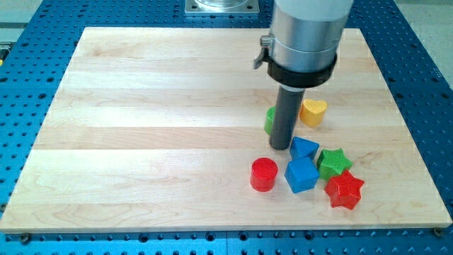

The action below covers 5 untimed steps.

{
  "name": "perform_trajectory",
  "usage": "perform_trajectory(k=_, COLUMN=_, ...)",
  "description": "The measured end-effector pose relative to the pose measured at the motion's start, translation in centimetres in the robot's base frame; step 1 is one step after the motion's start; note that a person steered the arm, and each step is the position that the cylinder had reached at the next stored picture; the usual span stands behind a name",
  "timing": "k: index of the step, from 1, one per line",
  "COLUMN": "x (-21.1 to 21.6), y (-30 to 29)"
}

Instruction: Move the red circle at the bottom center of the board

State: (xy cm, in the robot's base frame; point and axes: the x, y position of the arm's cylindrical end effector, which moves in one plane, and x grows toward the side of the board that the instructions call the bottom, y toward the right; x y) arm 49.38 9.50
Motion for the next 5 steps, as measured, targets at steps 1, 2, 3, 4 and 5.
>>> perform_trajectory(k=1, x=1.2, y=2.7)
perform_trajectory(k=2, x=1.5, y=1.2)
perform_trajectory(k=3, x=2.4, y=-0.8)
perform_trajectory(k=4, x=4.7, y=-1.7)
perform_trajectory(k=5, x=4.8, y=-5.0)
